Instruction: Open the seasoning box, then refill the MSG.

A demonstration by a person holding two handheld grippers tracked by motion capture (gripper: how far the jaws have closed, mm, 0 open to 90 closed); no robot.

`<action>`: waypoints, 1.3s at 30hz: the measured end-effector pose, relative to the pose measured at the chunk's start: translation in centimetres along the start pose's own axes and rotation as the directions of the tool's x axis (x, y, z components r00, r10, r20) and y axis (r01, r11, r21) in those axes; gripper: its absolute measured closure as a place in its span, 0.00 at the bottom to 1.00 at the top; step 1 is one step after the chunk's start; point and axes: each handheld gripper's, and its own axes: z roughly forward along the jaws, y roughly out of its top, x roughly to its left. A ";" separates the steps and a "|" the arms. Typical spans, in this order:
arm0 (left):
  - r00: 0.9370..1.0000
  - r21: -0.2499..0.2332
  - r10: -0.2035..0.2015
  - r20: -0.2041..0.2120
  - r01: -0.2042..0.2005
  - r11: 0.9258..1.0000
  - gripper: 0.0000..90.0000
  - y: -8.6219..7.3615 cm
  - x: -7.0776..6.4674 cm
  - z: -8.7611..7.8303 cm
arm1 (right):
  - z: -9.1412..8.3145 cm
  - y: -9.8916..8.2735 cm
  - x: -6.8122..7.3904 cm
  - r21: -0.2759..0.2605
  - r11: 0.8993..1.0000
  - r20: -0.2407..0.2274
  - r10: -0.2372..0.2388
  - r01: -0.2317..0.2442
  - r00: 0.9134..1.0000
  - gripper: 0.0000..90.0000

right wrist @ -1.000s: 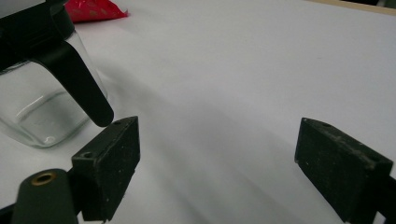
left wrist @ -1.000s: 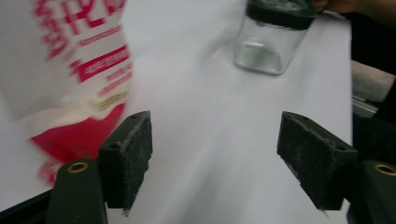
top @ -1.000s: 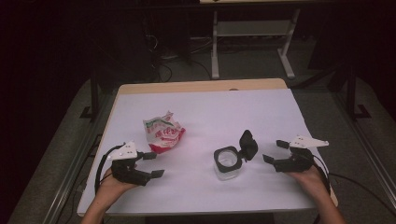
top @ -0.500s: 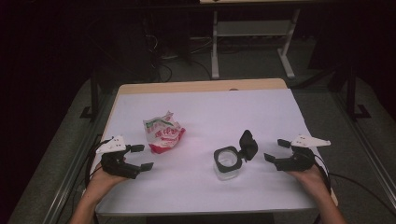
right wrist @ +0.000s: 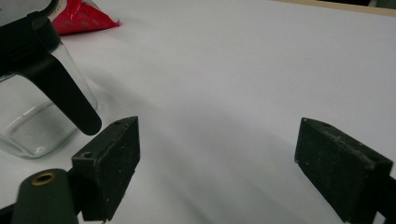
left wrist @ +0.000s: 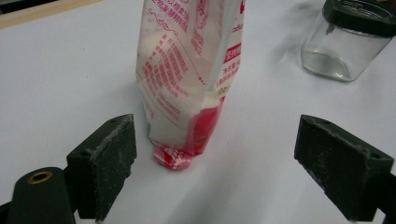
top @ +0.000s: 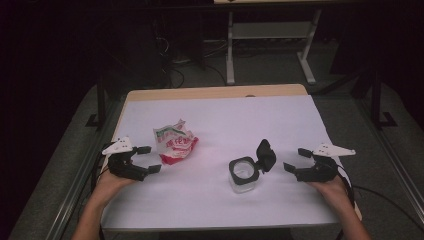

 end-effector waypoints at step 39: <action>0.997 -0.024 0.032 -0.066 -0.034 0.999 0.12 0.7 -0.8 2.5 | 1.3 1.2 -0.3 -0.022 1.000 -0.047 0.018 -0.019 0.999 0.15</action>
